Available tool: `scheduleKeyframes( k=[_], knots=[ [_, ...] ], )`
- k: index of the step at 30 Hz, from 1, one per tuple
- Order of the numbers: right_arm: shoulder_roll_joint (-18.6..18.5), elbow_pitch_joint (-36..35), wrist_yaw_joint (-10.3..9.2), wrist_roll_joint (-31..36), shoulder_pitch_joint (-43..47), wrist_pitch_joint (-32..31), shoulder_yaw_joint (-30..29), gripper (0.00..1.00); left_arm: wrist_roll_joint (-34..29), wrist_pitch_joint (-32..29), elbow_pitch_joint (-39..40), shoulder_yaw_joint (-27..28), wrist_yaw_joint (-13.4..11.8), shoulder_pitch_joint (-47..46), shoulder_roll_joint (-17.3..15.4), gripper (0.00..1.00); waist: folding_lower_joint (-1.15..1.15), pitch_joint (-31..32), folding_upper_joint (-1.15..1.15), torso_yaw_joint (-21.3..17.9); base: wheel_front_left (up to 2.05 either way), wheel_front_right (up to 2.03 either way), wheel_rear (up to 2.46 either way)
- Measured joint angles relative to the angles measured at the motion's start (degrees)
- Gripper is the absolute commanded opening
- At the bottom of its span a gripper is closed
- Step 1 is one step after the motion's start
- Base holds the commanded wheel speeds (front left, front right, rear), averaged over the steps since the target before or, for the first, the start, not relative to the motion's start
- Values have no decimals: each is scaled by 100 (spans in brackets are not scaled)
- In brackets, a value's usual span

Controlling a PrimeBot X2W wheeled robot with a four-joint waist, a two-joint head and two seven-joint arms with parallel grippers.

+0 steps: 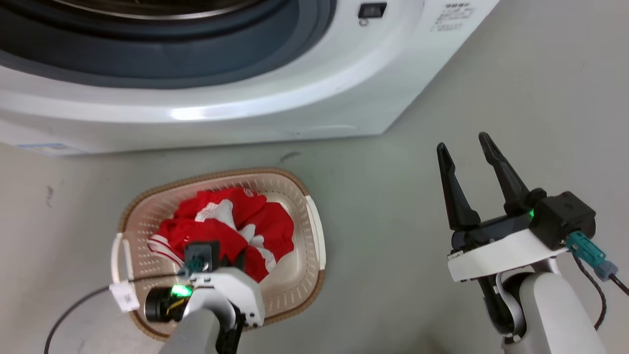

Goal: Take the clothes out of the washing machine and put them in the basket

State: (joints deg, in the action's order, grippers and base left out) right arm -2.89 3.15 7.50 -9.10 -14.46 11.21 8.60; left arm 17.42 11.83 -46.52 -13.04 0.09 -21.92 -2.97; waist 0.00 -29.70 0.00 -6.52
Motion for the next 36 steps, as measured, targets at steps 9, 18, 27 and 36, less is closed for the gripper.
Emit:
scheduleKeyframes(
  k=[9, 18, 27, 36],
  knots=[
    [-1, 145, 0, -114, -272, 162, 111, 100, 97, 124, -1532, -38, -10, -1101, 5, 0, 0, -702, 0, -257, 0, 0, 0],
    [-1, 261, 0, -204, -487, 288, 250, 100, 279, 246, -2369, 126, -57, -1616, -194, 0, 0, -1237, 0, -488, 0, 0, 0],
    [0, 437, 1, -182, -634, 337, 253, 100, 419, 257, -2618, 194, -111, -1681, -187, 100, 0, -1296, 0, -483, 0, 0, 0],
    [2, 637, 1, 144, -503, 338, 27, 100, 535, 309, -2208, 210, -10, -1294, -38, 100, 0, -550, 0, -292, 0, 0, 0]
  ],
)
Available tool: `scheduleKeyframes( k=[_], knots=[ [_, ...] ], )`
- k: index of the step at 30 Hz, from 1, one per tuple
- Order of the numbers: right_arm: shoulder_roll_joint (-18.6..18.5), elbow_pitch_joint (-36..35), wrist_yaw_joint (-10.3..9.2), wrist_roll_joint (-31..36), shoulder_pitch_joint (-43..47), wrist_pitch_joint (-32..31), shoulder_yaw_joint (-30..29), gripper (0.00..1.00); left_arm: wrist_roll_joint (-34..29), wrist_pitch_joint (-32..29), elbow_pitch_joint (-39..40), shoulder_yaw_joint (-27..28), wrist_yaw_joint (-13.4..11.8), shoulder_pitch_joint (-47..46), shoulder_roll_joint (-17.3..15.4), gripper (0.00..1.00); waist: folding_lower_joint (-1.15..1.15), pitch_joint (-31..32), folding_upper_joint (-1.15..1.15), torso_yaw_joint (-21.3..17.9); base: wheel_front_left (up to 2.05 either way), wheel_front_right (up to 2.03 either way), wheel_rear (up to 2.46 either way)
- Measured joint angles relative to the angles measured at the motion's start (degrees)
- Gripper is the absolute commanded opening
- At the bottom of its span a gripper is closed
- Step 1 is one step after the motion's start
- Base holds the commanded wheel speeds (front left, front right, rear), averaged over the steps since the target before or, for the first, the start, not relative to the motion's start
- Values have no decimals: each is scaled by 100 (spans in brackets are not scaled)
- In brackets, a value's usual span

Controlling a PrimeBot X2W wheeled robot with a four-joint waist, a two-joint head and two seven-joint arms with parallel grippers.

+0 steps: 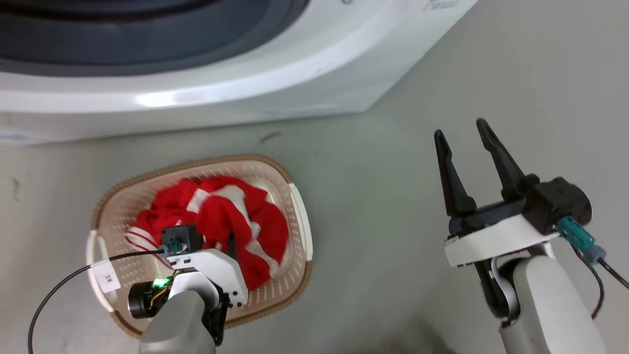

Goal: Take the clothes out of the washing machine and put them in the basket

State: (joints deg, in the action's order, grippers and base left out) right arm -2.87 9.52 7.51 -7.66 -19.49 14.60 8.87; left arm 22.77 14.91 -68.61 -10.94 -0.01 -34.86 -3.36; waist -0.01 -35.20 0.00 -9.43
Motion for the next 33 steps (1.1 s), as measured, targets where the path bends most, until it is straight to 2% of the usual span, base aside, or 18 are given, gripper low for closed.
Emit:
scheduleKeyframes(
  k=[11, 17, 23, 28, 33],
  knots=[
    [1, -148, 0, 300, 581, -286, -424, 100, -491, 15, 2310, 404, -281, 1104, 35, 100, 1, 1246, 0, 328, 0, 0, 0],
    [1, -341, 0, 435, 859, -452, -616, 100, -915, 15, 3835, 632, -339, 1610, 38, 100, 1, 1820, 0, 477, 0, 0, 0],
    [2, -588, 0, 563, 1079, -559, -788, 100, -1200, 15, 5185, 627, -413, 1984, 43, 100, 1, 2267, 0, 563, 0, 0, 0],
    [2, -769, 0, 625, 1220, -609, -864, 100, -1533, 15, 6015, 666, -424, 2153, 46, 100, 1, 2509, 0, 606, 0, 0, 0],
    [0, -853, 0, 675, 1425, -657, -905, 100, -1798, 15, 6492, 679, -370, 2441, 29, 100, 1, 2750, 0, 637, 0, 0, 0]
  ],
)
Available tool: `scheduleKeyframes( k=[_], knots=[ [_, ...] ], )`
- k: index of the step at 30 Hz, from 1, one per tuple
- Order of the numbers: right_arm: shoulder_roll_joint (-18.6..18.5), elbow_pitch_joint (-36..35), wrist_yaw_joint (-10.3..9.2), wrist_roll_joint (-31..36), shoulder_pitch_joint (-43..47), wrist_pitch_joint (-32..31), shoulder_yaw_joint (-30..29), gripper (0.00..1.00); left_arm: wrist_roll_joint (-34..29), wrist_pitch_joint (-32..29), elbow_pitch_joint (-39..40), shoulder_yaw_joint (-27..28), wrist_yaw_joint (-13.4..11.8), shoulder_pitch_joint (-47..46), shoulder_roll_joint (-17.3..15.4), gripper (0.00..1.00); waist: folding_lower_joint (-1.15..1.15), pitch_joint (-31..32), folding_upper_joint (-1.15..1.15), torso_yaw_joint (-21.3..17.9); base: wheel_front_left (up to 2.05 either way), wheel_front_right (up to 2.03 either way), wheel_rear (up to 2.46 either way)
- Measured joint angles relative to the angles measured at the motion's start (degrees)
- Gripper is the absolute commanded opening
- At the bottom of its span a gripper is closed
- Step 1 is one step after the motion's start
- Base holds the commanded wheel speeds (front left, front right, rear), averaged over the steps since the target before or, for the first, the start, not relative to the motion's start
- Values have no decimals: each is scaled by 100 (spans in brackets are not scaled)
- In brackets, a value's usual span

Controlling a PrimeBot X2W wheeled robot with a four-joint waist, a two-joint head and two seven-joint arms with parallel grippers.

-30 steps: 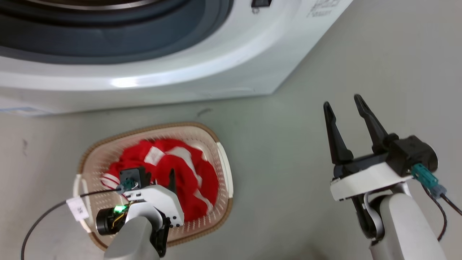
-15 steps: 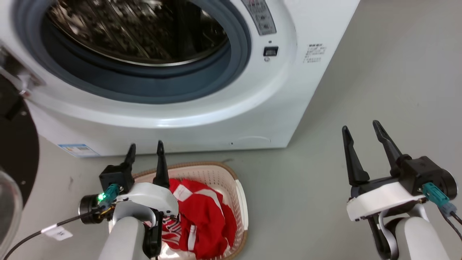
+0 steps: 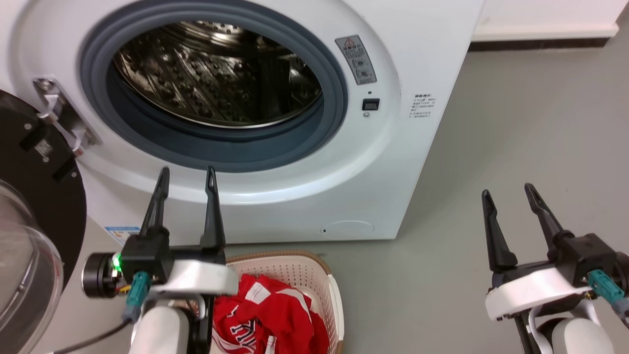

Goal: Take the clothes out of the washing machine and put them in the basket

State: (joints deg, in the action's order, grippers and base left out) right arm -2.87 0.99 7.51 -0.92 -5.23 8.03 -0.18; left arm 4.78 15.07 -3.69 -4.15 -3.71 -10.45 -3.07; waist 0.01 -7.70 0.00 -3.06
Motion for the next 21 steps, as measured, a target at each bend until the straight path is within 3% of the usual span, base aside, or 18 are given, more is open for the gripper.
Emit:
scheduleKeyframes(
  k=[13, 21],
  knots=[
    [1, -170, 0, -15, 535, -132, 130, 100, -96, 0, -22, -24, 42, 929, -49, 100, 1, 656, 0, 119, 0, 0, 0],
    [1, -235, 0, -58, 648, -197, 141, 100, -91, 0, -126, -49, 33, 998, -54, 100, 0, 752, 0, 146, 0, 0, 0]
  ],
)
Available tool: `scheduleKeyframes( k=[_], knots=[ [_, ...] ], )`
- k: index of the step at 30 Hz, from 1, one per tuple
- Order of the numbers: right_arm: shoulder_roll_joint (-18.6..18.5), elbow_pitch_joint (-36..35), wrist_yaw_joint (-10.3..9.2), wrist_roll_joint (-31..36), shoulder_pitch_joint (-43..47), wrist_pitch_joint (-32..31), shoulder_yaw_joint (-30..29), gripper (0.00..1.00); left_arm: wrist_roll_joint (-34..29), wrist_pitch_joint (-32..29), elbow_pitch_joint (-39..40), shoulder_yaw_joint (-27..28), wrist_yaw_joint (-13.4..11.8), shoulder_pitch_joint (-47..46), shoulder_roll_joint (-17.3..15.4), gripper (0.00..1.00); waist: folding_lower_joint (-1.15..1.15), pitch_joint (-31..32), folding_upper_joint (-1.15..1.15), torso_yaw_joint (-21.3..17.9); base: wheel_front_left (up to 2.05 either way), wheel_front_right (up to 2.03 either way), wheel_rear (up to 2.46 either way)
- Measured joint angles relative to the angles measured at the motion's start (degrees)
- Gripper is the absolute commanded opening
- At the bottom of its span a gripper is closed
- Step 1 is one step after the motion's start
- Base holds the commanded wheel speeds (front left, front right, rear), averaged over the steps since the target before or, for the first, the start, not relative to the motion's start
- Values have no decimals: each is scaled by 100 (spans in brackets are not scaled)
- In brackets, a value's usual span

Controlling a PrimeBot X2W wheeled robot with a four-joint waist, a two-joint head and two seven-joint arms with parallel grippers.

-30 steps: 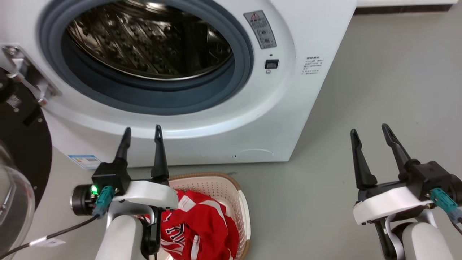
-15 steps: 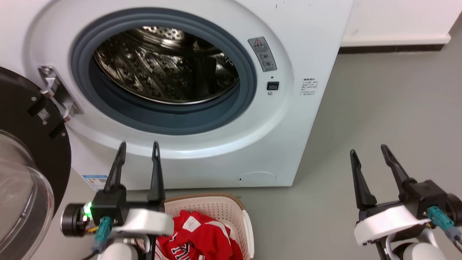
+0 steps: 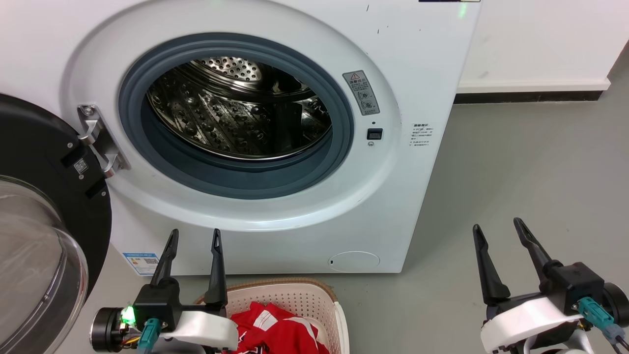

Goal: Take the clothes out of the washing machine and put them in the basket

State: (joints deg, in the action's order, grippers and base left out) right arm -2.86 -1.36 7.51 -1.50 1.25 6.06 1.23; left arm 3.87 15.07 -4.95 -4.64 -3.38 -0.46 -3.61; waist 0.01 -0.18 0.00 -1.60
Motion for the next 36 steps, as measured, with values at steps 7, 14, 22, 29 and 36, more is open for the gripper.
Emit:
scheduleKeyframes(
  k=[7, 14, 22, 29, 36],
  knots=[
    [0, 1, 0, -7, 23, -14, 15, 100, -1, 0, -25, -18, -15, 0, -15, 100, 0, 9, 0, -14, 0, 0, 0],
    [0, 3, 0, -31, 26, -15, 14, 100, -1, 0, -32, -31, -15, -3, -25, 100, 0, -22, 0, -14, 0, 0, 0],
    [1, 109, 0, -47, 50, -24, 14, 0, 26, -5, -121, -48, -15, 34, -9, 0, -1, -27, 0, -15, 0, 0, 0],
    [-7, 259, 0, -726, 141, -57, 24, 0, 650, -205, -304, 41, 44, 103, 11, 0, -1, -26, 0, -7, 0, 0, 0],
    [-55, 400, 0, -1596, 98, -116, 18, 0, 1448, -389, -353, 141, 147, 71, 15, 0, 0, -24, 0, 3, 0, 0, 0]
  ],
)
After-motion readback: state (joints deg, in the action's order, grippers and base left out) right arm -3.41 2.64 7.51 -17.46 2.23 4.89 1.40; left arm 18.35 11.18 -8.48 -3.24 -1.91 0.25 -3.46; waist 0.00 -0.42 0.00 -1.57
